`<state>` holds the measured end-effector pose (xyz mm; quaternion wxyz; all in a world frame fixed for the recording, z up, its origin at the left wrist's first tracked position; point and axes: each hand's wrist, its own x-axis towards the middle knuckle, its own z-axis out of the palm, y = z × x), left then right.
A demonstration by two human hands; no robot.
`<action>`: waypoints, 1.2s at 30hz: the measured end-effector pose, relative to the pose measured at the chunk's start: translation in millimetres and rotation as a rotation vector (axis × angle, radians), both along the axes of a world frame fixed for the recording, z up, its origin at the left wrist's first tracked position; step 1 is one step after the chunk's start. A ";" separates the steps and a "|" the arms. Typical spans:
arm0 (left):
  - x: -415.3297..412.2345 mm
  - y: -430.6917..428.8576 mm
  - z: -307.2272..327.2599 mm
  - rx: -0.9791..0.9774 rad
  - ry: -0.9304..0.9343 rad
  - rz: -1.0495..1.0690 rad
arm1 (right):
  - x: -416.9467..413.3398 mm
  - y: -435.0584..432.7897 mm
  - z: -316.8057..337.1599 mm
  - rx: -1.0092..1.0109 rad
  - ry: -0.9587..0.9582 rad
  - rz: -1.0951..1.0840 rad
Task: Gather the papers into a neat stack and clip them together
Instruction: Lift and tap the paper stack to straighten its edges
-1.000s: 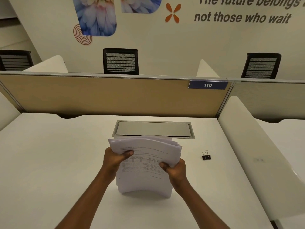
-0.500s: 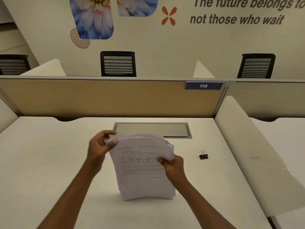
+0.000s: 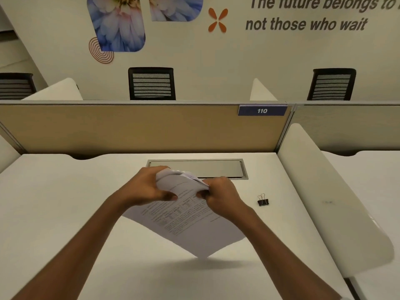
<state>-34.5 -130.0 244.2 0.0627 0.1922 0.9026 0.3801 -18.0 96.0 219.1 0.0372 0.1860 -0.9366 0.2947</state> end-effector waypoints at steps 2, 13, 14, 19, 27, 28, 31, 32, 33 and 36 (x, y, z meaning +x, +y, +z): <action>2.7 1.0 -7.7 0.056 -0.004 0.040 | -0.8 1.6 8.1 0.078 0.013 0.025; 17.6 9.0 -42.1 0.329 -0.103 0.209 | -10.7 35.8 7.7 0.081 -0.210 0.118; 19.4 3.9 -46.0 0.369 -0.103 0.226 | -13.0 49.9 2.6 0.045 -0.265 0.105; 26.9 -20.7 -64.5 0.568 -0.150 0.286 | -8.0 130.8 -31.3 -0.569 -0.502 -0.005; 24.0 -13.0 -84.4 0.875 -0.216 0.350 | 6.2 100.9 -87.6 -1.085 -0.694 -0.039; 22.9 -10.7 -87.3 0.871 -0.222 0.370 | 7.9 94.9 -89.5 -1.116 -0.666 -0.113; 18.0 -8.2 -99.1 0.814 -0.226 0.454 | 10.2 85.6 -94.7 -1.126 -0.552 -0.337; 16.3 -7.2 -104.0 0.791 -0.232 0.473 | 10.8 83.0 -94.5 -1.106 -0.518 -0.388; 14.7 -5.3 -108.7 0.775 -0.239 0.483 | 10.8 80.1 -94.1 -1.077 -0.488 -0.425; 12.3 3.0 -119.6 0.791 -0.234 0.484 | 9.6 70.1 -95.8 -0.996 -0.410 -0.524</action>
